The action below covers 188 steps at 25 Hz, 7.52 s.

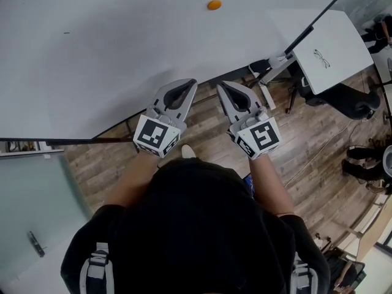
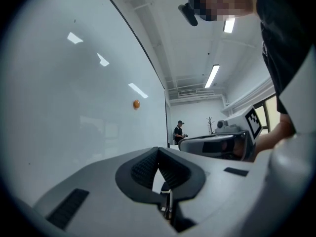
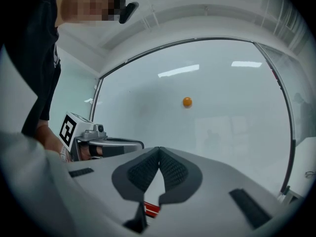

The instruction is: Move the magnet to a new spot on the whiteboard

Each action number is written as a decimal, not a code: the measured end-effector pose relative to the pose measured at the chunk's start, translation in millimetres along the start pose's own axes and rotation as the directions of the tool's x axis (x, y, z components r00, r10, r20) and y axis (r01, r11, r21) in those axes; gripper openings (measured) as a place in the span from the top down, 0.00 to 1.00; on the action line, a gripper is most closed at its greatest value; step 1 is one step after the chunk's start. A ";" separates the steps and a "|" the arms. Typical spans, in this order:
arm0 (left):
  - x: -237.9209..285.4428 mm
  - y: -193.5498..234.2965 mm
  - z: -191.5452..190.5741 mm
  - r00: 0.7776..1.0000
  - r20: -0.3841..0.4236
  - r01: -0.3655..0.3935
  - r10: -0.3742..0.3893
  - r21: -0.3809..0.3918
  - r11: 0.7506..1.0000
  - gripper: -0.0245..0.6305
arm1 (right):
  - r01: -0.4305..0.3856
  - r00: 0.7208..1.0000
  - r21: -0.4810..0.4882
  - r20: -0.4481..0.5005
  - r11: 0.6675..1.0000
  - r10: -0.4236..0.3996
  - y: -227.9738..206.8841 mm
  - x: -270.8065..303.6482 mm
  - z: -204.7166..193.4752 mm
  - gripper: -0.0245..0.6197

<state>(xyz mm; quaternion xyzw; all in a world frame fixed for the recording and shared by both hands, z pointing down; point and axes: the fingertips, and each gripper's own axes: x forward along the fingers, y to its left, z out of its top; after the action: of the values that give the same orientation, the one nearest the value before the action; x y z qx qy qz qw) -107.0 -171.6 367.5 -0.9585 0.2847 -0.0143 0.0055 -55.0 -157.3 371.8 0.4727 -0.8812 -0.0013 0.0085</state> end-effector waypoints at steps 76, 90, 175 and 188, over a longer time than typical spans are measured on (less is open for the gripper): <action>52.1 61.8 51.0 0.953 0.081 -0.297 0.293 0.046 0.954 0.96 | 0.104 0.977 -0.305 0.211 0.947 -0.039 -80.3 91.6 127.6 0.78; 61.5 43.0 36.6 0.964 0.063 -0.262 0.259 0.053 0.964 0.96 | 0.017 0.995 -0.179 0.100 0.984 0.001 -105.8 51.4 69.7 0.78; 151.4 -59.9 0.3 0.997 0.015 -0.079 0.078 0.097 0.992 0.96 | -0.016 0.997 -0.017 0.075 1.000 0.017 -192.4 -85.3 -6.6 0.78; 249.1 -127.7 2.4 0.998 0.013 -0.064 0.063 0.099 0.993 0.96 | 0.051 0.995 -0.026 0.091 0.998 -0.049 -292.2 -152.9 -10.4 0.78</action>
<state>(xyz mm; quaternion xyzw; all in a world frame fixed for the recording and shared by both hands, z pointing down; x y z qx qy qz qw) 171.4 -200.7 373.6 -0.9476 0.3139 -0.0237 0.0550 273.1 -191.5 377.0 0.4938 -0.8685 -0.0353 -0.0246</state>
